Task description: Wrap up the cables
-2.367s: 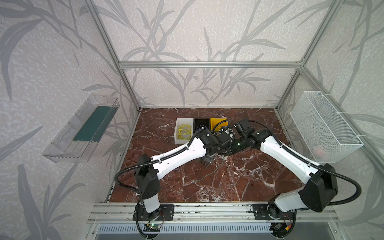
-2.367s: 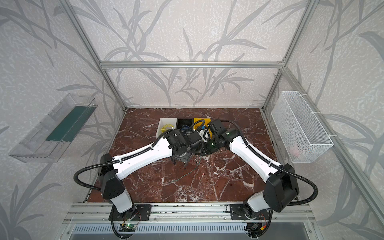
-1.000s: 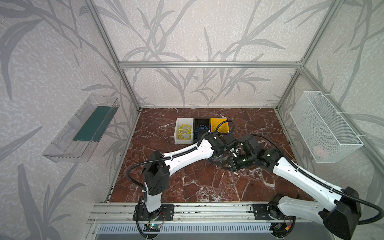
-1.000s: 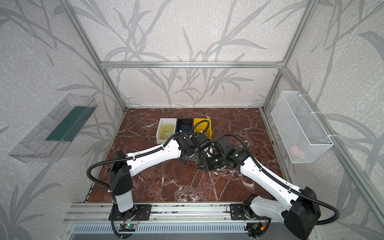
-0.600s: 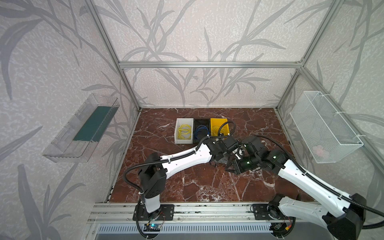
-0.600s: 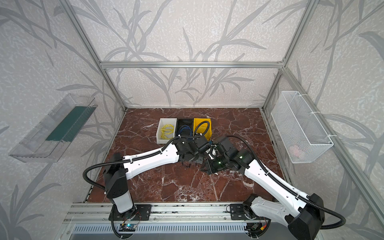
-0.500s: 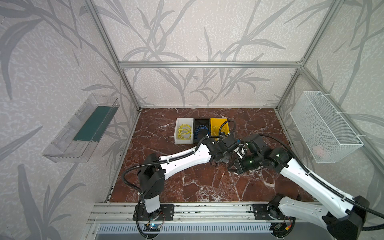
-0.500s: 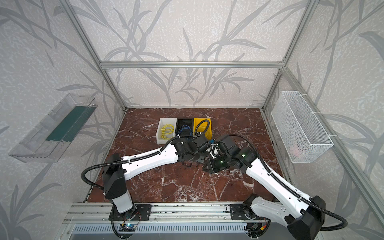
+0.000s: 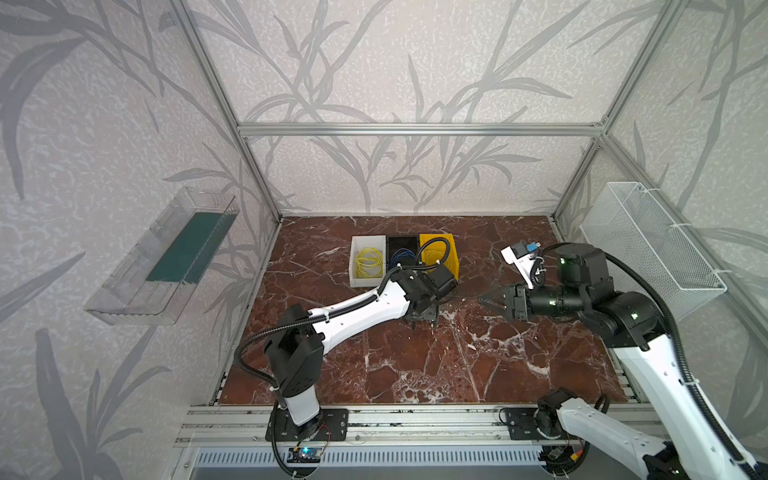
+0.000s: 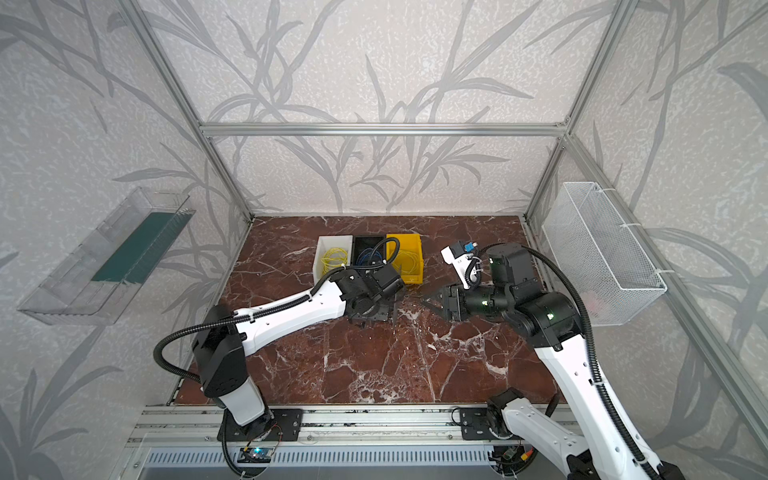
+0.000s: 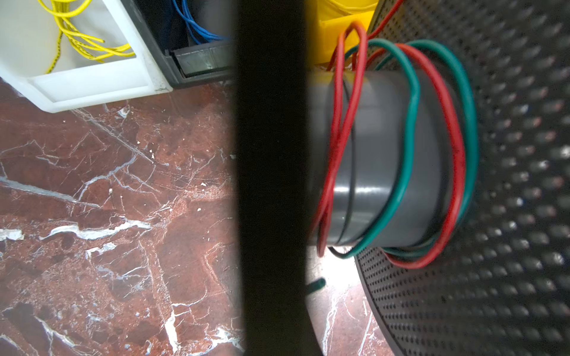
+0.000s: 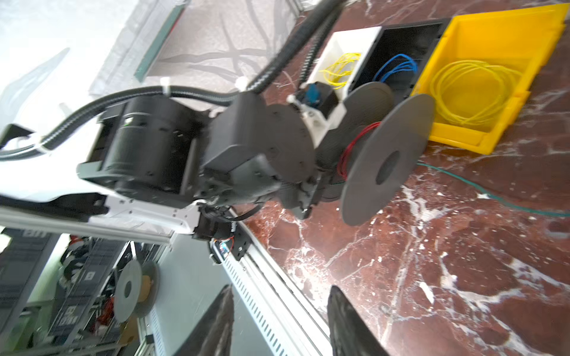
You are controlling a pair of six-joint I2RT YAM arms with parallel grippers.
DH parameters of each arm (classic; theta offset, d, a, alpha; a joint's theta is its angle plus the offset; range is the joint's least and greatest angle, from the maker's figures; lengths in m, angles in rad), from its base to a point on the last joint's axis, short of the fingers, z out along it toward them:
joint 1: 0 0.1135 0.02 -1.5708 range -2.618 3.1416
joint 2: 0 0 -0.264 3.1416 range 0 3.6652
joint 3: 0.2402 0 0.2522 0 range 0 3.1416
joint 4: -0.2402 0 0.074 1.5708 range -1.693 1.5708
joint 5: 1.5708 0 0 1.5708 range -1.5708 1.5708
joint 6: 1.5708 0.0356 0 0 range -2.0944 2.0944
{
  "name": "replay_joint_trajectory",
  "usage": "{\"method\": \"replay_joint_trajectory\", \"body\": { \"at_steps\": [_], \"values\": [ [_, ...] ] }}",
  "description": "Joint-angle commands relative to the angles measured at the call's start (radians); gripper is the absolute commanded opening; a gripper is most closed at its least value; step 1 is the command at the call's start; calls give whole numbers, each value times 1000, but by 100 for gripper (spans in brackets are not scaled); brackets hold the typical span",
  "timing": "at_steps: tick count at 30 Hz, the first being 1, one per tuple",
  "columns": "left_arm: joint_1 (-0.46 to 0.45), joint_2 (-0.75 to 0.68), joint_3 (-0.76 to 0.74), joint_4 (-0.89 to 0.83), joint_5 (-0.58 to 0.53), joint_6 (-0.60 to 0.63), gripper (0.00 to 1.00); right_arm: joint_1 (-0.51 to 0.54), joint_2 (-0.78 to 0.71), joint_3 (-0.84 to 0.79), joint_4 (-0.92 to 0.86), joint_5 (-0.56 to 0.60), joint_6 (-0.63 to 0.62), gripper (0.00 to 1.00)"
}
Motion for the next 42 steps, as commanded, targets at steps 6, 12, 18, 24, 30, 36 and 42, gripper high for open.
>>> {"method": "replay_joint_trajectory", "body": {
  "at_steps": [6, 12, 18, 24, 30, 36, 42],
  "values": [
    [-24, -145, -122, -71, 179, 113, 0, -86, -10, -85, 46, 428, -116, 62],
    [-30, -195, -160, -132, 214, 117, 0, -86, 44, -240, 251, 532, -75, 66],
    [-31, -242, -199, -143, 221, 115, 0, -90, 141, -276, 304, 613, -74, 69],
    [-32, -237, -222, -132, 227, 129, 0, -141, 258, -157, 263, 439, -103, 69],
    [-32, -239, -238, -136, 205, 143, 0, -143, 327, -1, 173, 337, -120, 69],
    [-32, -246, -256, -119, 197, 150, 0, -143, 426, 110, 59, 342, -171, 69],
    [-32, -269, -281, -96, 195, 149, 0, -138, 508, 114, 35, 427, -206, 64]
  ]
}}
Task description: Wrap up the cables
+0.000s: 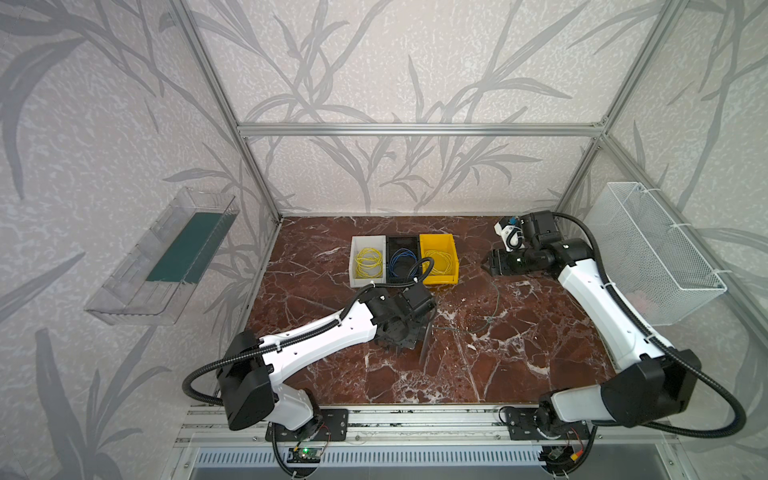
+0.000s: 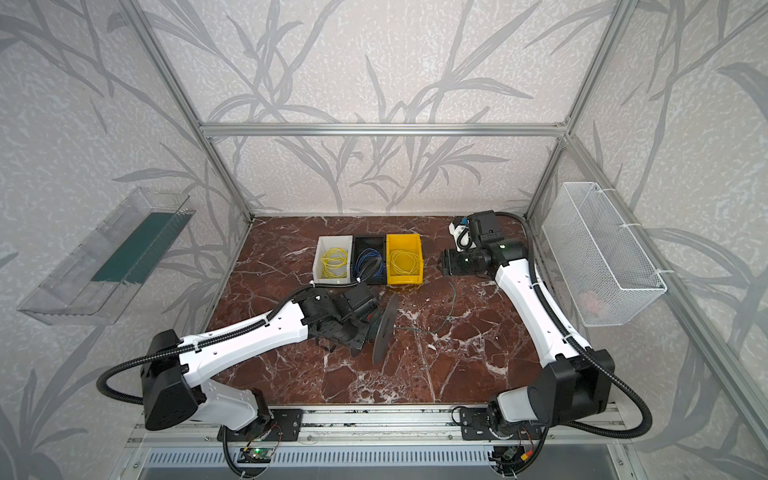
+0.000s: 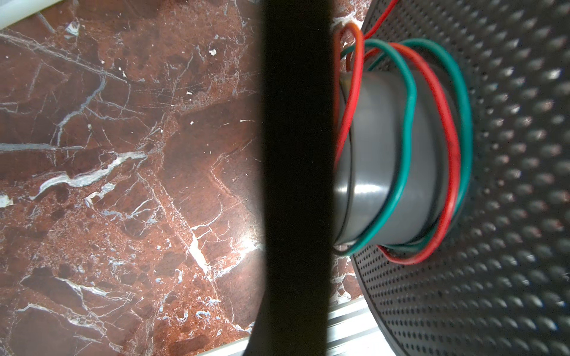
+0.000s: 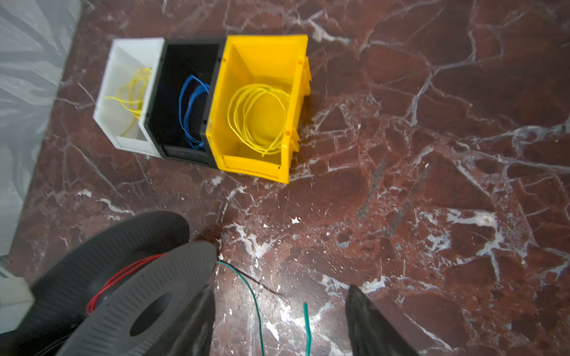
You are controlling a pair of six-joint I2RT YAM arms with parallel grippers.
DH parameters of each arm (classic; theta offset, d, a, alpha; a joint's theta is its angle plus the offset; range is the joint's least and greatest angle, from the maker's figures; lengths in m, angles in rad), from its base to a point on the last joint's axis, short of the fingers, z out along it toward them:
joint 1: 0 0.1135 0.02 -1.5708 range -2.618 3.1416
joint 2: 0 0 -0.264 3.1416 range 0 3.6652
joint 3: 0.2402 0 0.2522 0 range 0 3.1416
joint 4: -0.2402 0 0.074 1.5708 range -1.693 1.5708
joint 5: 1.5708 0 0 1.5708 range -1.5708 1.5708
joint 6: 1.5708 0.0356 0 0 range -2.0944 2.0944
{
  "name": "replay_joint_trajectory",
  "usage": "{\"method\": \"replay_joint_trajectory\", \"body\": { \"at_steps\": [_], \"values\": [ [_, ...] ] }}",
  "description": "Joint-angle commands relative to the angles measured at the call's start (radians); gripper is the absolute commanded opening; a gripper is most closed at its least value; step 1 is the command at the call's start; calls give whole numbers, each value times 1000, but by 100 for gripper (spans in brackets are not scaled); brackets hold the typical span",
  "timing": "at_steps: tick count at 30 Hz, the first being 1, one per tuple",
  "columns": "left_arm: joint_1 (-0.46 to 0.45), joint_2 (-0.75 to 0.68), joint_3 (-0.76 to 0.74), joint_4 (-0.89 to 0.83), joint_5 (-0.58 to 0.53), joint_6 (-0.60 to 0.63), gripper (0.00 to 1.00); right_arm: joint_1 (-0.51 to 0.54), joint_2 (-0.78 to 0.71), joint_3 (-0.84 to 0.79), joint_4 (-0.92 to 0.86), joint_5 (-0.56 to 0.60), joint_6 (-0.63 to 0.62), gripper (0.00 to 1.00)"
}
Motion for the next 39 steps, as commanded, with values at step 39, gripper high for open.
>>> {"method": "replay_joint_trajectory", "body": {
  "at_steps": [39],
  "values": [
    [0, -66, -151, 39, -35, 17, 0, 104, 177, 81, -291, 177, -92, 24]
  ]
}}
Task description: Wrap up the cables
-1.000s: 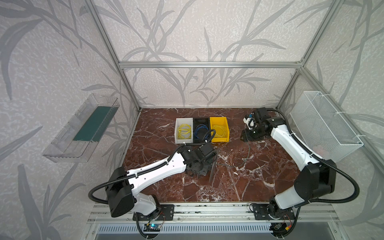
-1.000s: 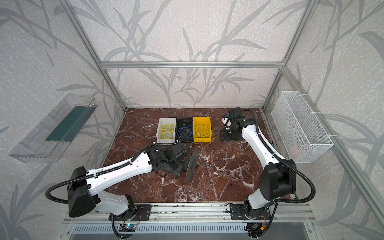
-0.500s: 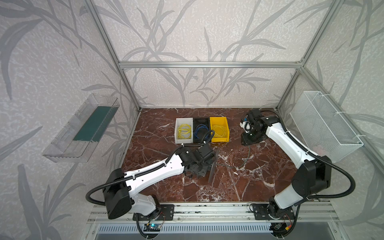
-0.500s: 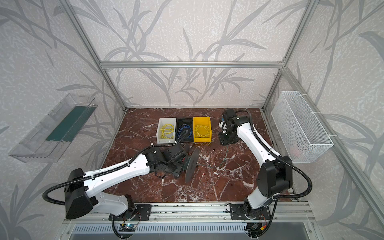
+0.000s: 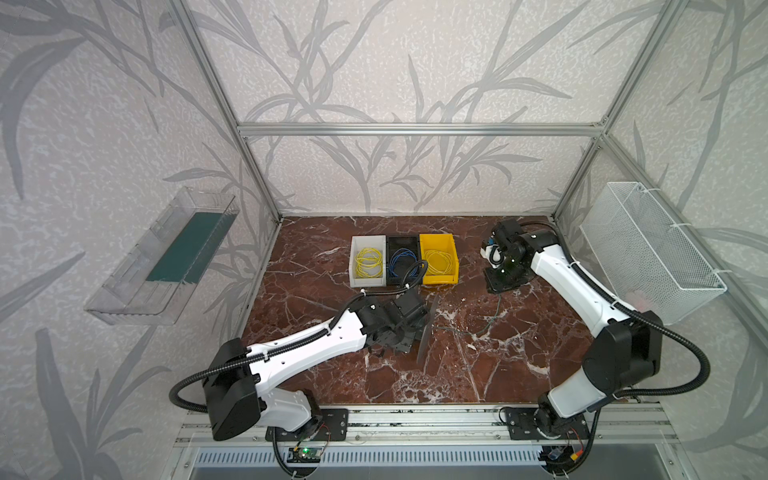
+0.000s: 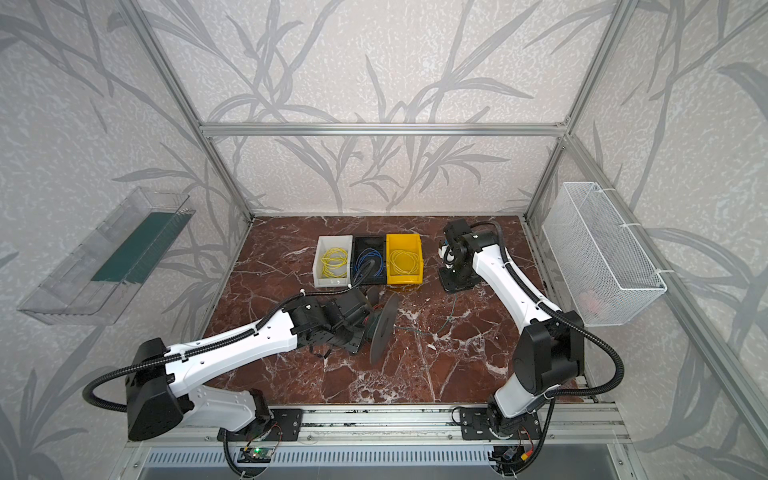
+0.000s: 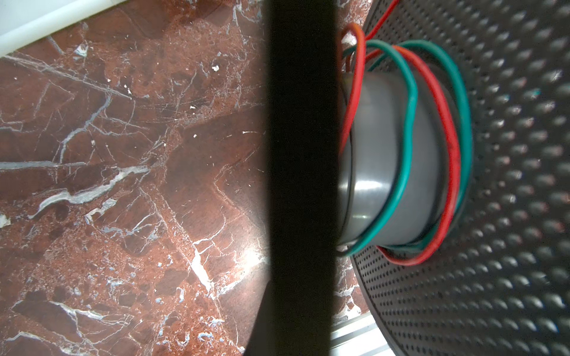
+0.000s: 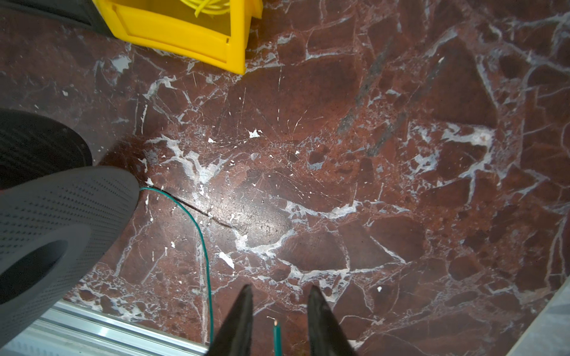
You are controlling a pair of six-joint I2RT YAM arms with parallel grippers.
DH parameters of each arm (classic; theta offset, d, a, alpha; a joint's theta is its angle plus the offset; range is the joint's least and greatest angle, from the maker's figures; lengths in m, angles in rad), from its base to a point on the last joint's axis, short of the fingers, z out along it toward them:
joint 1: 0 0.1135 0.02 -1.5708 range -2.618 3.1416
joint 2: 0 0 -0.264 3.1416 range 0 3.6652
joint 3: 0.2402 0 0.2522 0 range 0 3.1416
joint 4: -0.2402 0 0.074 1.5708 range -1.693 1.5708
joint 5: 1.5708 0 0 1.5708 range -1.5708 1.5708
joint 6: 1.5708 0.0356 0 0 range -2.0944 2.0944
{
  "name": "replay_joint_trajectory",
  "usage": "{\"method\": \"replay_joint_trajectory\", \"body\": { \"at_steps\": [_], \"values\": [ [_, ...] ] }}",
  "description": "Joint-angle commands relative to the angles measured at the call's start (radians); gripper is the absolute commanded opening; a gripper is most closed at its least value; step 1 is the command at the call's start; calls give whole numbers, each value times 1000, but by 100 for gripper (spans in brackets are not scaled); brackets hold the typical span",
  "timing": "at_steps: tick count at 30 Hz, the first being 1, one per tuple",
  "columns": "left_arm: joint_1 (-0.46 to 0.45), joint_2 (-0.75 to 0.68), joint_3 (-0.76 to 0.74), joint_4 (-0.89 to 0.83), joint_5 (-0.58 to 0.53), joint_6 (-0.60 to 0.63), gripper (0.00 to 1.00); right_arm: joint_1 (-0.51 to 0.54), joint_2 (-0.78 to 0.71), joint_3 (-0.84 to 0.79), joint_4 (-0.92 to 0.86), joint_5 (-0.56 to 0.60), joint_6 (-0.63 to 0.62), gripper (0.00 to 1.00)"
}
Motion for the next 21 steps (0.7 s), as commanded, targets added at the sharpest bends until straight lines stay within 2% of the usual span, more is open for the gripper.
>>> {"method": "replay_joint_trajectory", "body": {
  "at_steps": [1, 7, 12, 17, 21],
  "values": [
    [2, 14, -42, -66, -2, -3, 0, 7, 15, 11, -19, -4, -12, 21],
    [2, 15, -37, -73, -10, -4, 0, 19, 24, 20, -33, -4, -20, 0],
    [2, 21, -31, -76, 2, -1, 0, 43, -1, 87, -37, 3, -7, 0],
    [2, 28, -9, -92, 3, 2, 0, 104, 13, 352, -102, 10, 6, 0],
    [2, 33, 6, -105, -3, -10, 0, 156, 26, 523, -134, -28, 24, 0]
  ]
}}
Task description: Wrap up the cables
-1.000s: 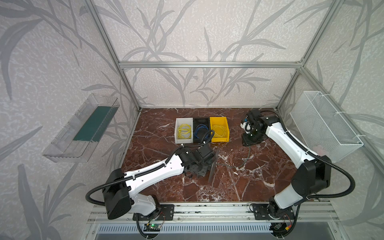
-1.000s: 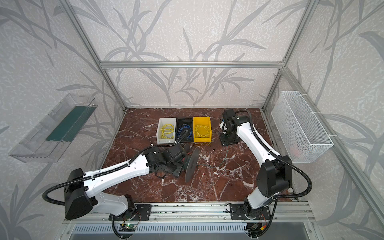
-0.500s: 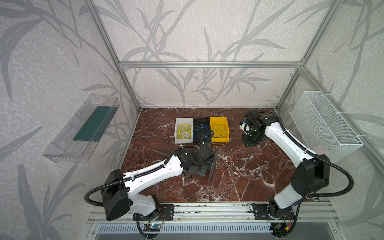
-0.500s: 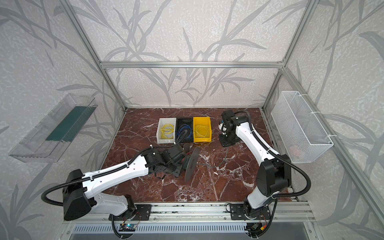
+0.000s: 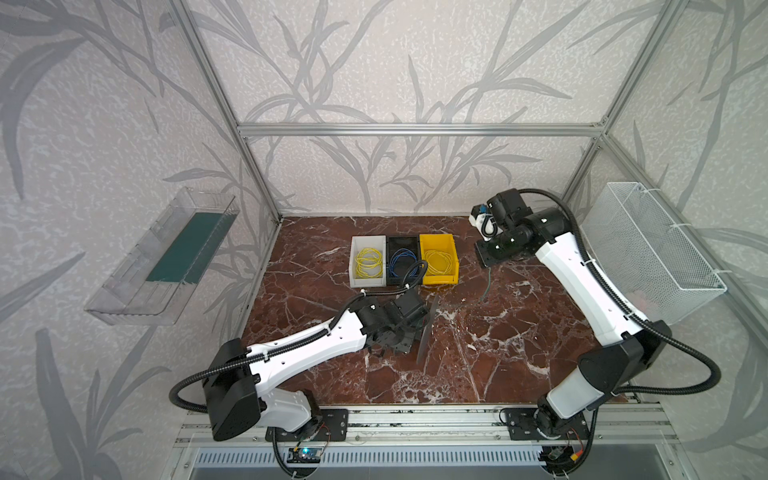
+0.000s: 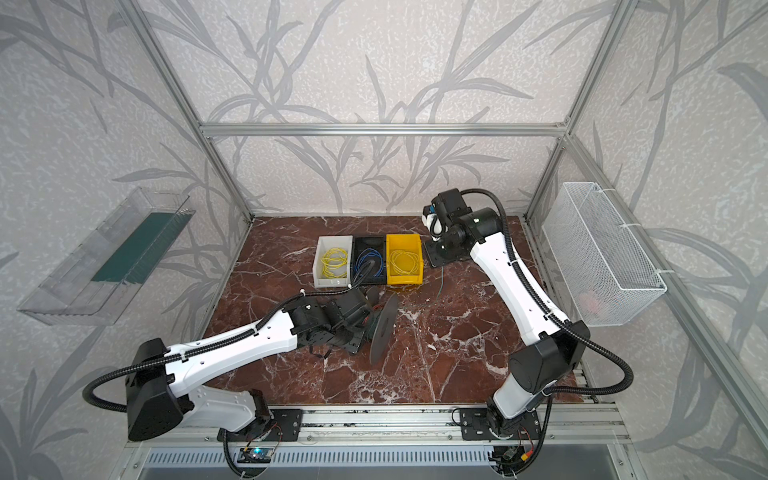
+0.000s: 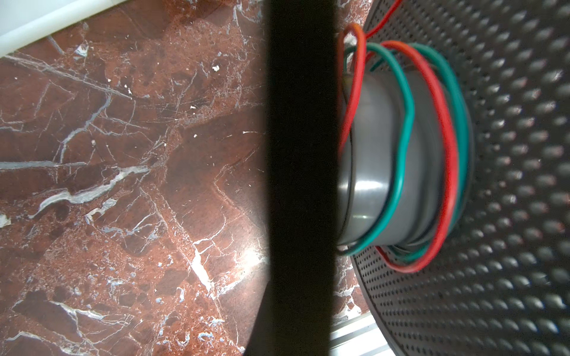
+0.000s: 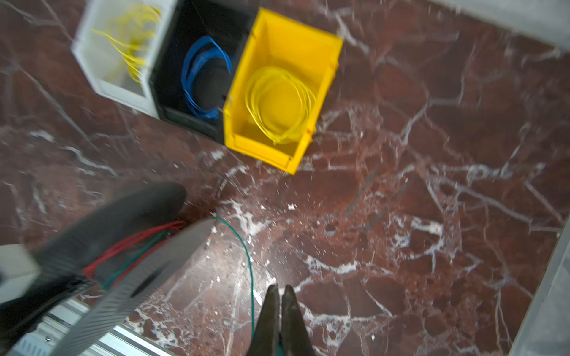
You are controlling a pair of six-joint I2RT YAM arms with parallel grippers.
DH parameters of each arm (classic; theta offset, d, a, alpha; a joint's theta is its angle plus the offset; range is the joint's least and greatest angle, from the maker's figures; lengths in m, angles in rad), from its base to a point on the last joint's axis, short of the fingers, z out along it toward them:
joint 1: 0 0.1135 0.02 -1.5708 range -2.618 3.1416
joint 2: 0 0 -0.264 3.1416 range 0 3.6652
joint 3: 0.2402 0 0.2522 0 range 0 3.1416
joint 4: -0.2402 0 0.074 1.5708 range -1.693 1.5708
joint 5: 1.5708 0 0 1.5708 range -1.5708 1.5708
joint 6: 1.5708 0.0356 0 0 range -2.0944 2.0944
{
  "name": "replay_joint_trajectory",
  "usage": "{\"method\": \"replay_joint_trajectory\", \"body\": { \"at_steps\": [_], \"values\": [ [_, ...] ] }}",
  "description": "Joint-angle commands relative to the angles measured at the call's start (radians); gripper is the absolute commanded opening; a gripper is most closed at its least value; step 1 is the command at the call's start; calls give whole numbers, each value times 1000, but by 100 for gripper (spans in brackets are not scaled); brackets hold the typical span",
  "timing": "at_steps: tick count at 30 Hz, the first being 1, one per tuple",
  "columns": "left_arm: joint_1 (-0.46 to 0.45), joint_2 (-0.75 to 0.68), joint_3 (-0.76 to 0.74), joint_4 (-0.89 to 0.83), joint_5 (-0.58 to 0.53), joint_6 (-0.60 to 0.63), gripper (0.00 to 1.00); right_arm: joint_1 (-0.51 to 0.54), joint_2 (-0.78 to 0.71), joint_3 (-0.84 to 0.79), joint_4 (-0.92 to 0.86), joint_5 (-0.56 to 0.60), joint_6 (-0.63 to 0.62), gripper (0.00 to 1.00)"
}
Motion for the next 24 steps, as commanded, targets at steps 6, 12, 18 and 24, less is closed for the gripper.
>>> {"method": "replay_joint_trajectory", "body": {
  "at_steps": [6, 12, 18, 24],
  "values": [
    [3, 25, -2, -87, 10, -48, 0, 60, -65, 129, 4, -115, 100, 0],
    [2, 69, 39, -82, 28, -66, 0, 157, -21, 321, 20, -172, 157, 0],
    [2, 89, 52, -82, 27, -85, 0, 240, 109, 617, -21, -272, 223, 0],
    [4, 58, 16, -55, 17, -121, 0, 250, 12, 521, 44, -304, 284, 0]
  ]
}}
